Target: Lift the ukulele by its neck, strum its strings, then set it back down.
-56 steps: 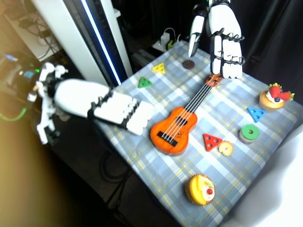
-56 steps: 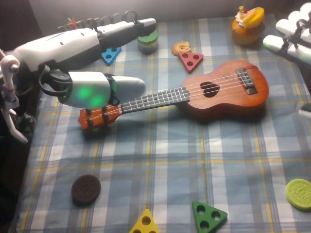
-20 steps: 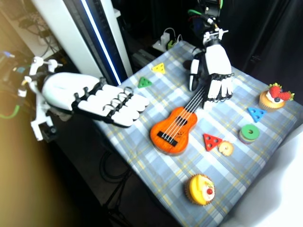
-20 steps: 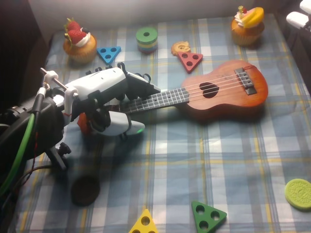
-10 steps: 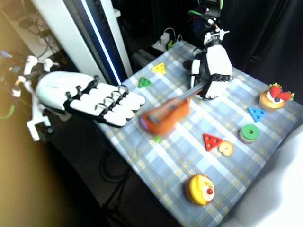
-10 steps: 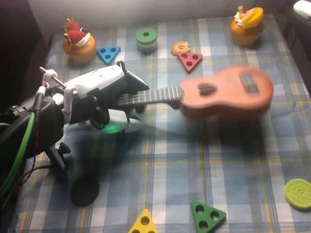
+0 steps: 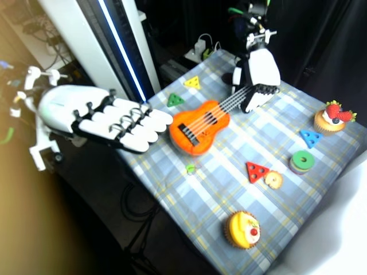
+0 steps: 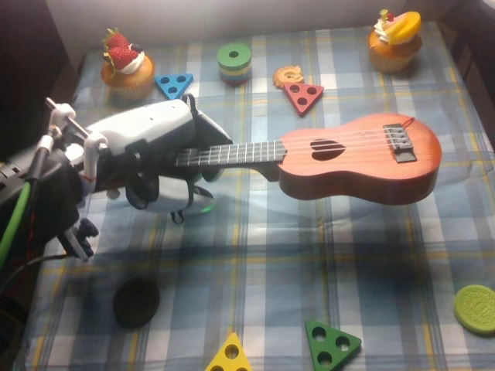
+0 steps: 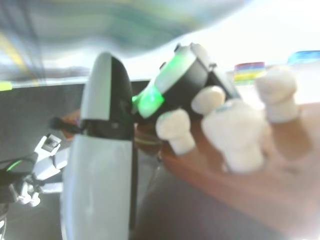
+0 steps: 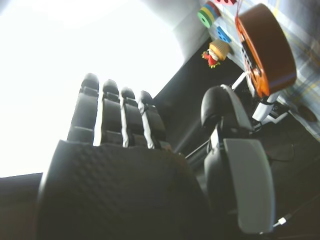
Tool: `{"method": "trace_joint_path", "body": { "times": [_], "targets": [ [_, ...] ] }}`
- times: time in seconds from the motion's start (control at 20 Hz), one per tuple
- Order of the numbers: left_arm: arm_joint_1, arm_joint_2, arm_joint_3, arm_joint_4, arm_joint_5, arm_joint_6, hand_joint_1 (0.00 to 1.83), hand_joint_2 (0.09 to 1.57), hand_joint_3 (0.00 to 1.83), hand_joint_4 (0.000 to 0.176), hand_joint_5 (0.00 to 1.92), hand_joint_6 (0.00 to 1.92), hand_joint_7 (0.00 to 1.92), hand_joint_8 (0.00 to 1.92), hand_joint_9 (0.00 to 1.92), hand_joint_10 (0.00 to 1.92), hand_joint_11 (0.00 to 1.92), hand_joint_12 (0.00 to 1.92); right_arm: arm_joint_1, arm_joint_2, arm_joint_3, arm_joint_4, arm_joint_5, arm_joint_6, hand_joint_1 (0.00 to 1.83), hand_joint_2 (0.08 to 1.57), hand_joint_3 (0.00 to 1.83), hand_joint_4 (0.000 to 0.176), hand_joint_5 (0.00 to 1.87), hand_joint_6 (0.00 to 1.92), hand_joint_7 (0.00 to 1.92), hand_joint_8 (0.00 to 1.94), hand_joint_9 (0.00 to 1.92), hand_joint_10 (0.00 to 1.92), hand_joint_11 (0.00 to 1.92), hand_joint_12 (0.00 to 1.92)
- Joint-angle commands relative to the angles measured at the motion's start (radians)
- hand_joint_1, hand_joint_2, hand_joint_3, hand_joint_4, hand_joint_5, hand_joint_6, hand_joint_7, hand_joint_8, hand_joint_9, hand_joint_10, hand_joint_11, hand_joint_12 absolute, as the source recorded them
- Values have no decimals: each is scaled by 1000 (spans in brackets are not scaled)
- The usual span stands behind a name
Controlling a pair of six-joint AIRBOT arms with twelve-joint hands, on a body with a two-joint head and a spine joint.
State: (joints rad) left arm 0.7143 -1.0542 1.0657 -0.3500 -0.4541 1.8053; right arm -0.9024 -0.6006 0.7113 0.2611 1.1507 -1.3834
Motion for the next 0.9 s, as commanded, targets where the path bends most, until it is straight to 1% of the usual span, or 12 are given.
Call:
{"method": "trace_joint_path", "body": {
  "times": [0.0,0.05,0.15,0.25,0.3,0.35,0.45,0.55,0.6,0.65,0.7,0.85],
  "targets": [
    [-16,6,-3,15,-112,-11,1438,1125,3,8,863,1921,1126,1921,1326,1921,1425,1921,5,8,4,-20,127,17,453,1300,0,0,0,0,0,0,0,0,0,0],
    [-25,12,-8,30,-115,-11,1402,1151,11,7,823,1921,1060,1921,1280,1921,1398,1921,5,9,14,-36,123,54,552,1320,5,0,0,0,0,0,0,0,0,0],
    [-34,19,-15,56,-129,-11,1368,1161,6,0,828,1921,1037,1921,1243,1921,1363,1921,5,10,31,-58,95,97,617,1328,4,0,0,0,0,0,0,0,0,0],
    [-48,24,-17,76,-139,-11,1363,1166,6,0,841,1921,1051,1921,1248,1921,1364,1921,5,13,45,-85,64,137,620,1333,5,0,0,0,0,0,0,0,0,0],
    [-63,28,-19,77,-142,21,1363,1166,6,0,842,1921,1052,1921,1249,1921,1364,1921,5,16,63,-114,46,200,620,1334,4,0,0,0,0,0,0,0,0,0],
    [-73,31,-22,76,-138,50,1356,1198,18,0,822,1921,1078,1921,1266,1921,1351,1921,5,16,74,-132,36,240,466,1373,20,0,22,7,0,0,0,0,0,0],
    [-108,34,-21,77,-109,119,1357,1228,12,0,834,1921,1130,1921,1318,1921,1386,1921,5,22,95,-168,20,309,702,1441,40,0,181,37,0,0,0,0,0,0],
    [-138,34,-17,77,-81,178,1313,1221,3,0,834,1921,1229,1921,1387,1921,1433,1921,5,30,100,-188,17,340,789,1426,37,7,223,24,0,0,0,0,0,0],
    [-151,34,-14,77,-72,206,1296,1237,8,0,827,1921,1251,1921,1423,1921,1474,1921,6,32,104,-198,17,358,815,1414,35,20,236,19,0,0,0,0,0,0],
    [-163,34,-12,77,-62,228,1294,1241,9,0,826,1921,1256,1921,1431,1921,1483,1921,7,32,110,-210,16,380,821,1412,35,23,239,18,0,0,0,0,0,0],
    [-172,34,-10,77,-53,240,1261,1247,9,0,800,1921,1213,1921,1437,1921,1536,1921,9,32,114,-218,12,395,868,1378,20,5,259,19,12,3,0,0,0,0],
    [-198,32,-9,89,-28,269,1318,1222,0,0,775,1921,1191,1921,1425,1921,1551,1921,39,21,128,-253,-33,418,869,1328,0,0,212,2,23,4,0,0,14,11]
  ]
}}
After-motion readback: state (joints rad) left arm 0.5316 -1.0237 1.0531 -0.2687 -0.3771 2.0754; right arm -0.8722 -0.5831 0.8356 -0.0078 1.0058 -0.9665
